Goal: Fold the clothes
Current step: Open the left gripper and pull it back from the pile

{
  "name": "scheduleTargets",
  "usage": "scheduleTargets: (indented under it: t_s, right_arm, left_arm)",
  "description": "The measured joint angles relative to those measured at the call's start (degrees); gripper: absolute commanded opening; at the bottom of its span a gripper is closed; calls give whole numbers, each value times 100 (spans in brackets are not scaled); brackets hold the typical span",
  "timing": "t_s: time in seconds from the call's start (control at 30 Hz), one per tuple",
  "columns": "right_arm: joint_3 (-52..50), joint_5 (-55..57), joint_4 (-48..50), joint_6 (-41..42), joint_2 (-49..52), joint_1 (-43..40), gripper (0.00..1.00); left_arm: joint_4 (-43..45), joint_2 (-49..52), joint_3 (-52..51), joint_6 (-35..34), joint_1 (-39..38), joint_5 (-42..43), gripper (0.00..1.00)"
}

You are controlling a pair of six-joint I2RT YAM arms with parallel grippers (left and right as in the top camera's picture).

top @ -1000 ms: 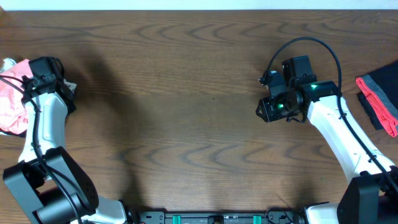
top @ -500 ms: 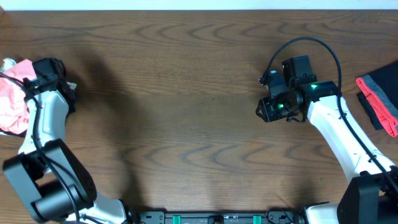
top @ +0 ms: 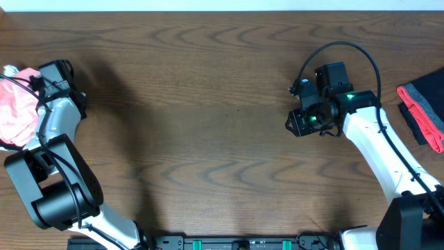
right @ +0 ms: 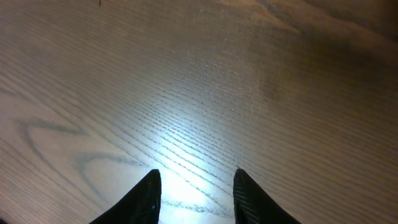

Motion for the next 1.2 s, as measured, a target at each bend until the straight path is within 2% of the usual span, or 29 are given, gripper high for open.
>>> scheduleTargets:
  t_s: [0.27,0.33,0.4,0.5,0.67,0.8,1.0,1.2]
  right_arm:
    - [2,0,33,2,0,0,37]
    - [0,2,37,2,0,0,37]
    - [0,0,44,2,0,0,37]
    - [0,2,57,2,0,0,37]
    - [2,0,55,2,0,0,37]
    - [0,2,37,2,0,0,37]
    - [0,2,44,2,0,0,37]
    - [0,2,46,2,0,0,37]
  left_arm:
    - [240,0,0,42,0,645,29]
    - [205,0,0,61,0,730,37]
    - [173,0,0,68,0,879,38]
    - [133,0,0,68,2,1425,43]
    - [118,0,0,83,-42,2549,44]
    - [111,-39,0,111,-181,2979,45]
    - [232,-925,-13,278,-332,3182,45]
    - [468,-1884,2,315,52,3018,44]
